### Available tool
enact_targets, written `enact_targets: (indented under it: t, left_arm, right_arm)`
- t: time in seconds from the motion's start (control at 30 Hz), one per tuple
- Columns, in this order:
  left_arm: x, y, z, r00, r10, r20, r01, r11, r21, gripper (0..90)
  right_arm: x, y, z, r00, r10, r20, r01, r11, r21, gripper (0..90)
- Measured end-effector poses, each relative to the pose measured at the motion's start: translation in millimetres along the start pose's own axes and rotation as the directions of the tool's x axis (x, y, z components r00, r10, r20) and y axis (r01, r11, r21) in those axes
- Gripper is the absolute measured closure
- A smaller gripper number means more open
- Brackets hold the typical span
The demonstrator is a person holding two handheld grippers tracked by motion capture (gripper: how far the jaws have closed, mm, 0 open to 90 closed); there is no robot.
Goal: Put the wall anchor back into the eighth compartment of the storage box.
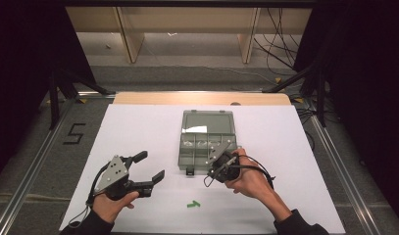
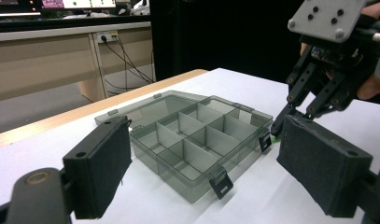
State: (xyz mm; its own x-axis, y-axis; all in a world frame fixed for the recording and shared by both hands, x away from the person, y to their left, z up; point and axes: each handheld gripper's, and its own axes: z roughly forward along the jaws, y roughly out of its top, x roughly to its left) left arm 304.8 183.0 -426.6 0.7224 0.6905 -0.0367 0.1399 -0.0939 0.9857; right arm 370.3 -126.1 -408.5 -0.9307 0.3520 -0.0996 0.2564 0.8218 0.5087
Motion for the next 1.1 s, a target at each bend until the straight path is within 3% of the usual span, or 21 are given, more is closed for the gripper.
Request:
enact_targets:
  t: [0.5,0.8,1.1]
  left_arm:
    - [0.0,0.0,0.2,1.0,0.0,-0.001,0.0,1.0,0.0,16.4]
    - [0.2,-0.1,0.1,1.0,0.002,-0.001,-0.002,1.0,0.002,16.4]
    - [0.2,-0.2,0.2,1.0,0.001,0.0,-0.001,1.0,0.003,16.4]
  right_arm:
    - [-25.9,-12.2,-22.2,0.9958,0.059,0.07,-0.057,0.998,-0.036,84.6]
    - [-38.4,-21.0,-21.6,0.9904,0.087,0.108,-0.085,0.996,-0.025,84.6]
    - [-47.9,-26.7,-18.5,0.9874,0.109,0.115,-0.107,0.994,-0.024,84.6]
